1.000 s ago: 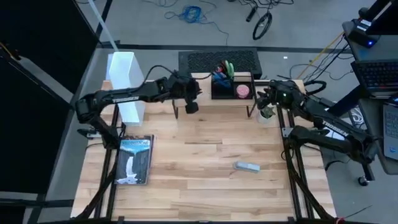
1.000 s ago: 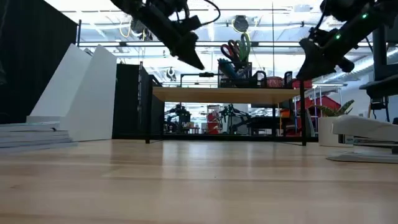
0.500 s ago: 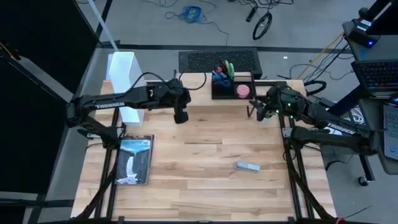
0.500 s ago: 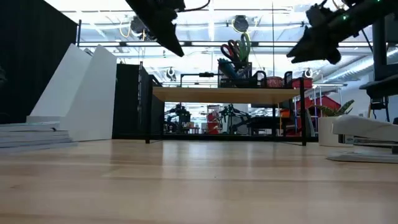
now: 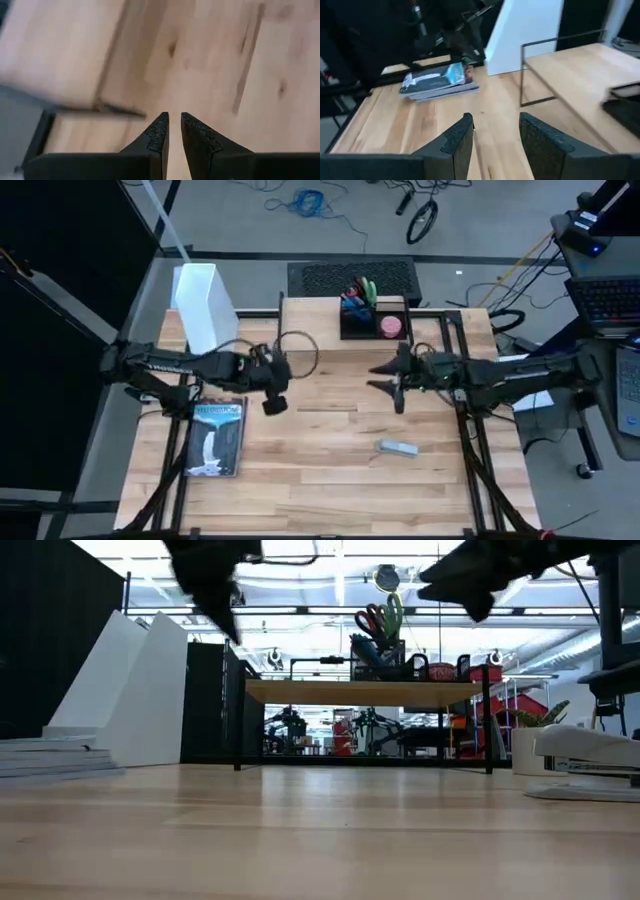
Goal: Stock shelves
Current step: Adjust the bookshelf
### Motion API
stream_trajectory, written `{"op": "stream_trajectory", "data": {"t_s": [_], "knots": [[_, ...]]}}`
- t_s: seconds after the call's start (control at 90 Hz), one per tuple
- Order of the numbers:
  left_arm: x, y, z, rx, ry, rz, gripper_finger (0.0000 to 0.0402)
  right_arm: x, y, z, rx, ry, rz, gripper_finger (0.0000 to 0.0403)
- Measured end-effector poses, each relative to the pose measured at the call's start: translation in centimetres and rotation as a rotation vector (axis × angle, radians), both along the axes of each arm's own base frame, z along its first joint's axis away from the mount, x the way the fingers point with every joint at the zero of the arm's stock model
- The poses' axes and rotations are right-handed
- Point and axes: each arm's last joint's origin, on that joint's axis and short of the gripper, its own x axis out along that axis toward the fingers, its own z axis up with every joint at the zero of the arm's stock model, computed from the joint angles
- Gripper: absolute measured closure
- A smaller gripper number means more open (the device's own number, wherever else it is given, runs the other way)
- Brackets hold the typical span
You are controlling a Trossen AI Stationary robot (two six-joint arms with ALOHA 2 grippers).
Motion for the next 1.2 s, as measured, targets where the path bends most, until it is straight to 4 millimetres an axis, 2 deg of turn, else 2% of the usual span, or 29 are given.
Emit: {"op": "stream_trajectory", "data": {"t_s": [0.167,0.289,0.422,0.533,0.722,0.911,1.033,1.2], "knots": [[-2.9,-2.0,-1.0,0.010,0.012,0.248,0.0364,2.8,0.6,-2.4,0.007,0.051,0.020,0.0261],[-5.0,-2.2,-1.9,0.058,-0.016,0.475,0.0364,4.6,0.8,-4.9,0.069,0.120,0.009,0.0261],[-5.8,-2.0,-2.7,0.104,-0.086,0.563,0.0363,6.3,0.8,-7.4,0.081,0.156,0.000,0.0261],[-6.3,-1.6,-2.1,0.113,-0.143,0.596,0.0344,7.4,0.9,-8.7,0.091,0.137,-0.001,0.0261],[-7.6,-0.5,-0.8,0.102,-0.190,0.651,0.0265,8.7,1.0,-10.1,0.095,0.078,0.011,0.0261],[-8.9,1.6,-0.4,0.142,-0.190,0.827,0.0189,9.5,1.1,-11.1,0.099,0.032,0.013,0.0261],[-8.9,2.6,-0.4,0.165,-0.170,0.860,0.0177,9.8,1.2,-11.7,0.126,0.017,0.033,0.0261],[-9.1,3.3,-0.5,0.164,-0.121,0.869,0.0186,10.0,1.2,-12.1,0.153,0.015,0.027,0.0261]]}}
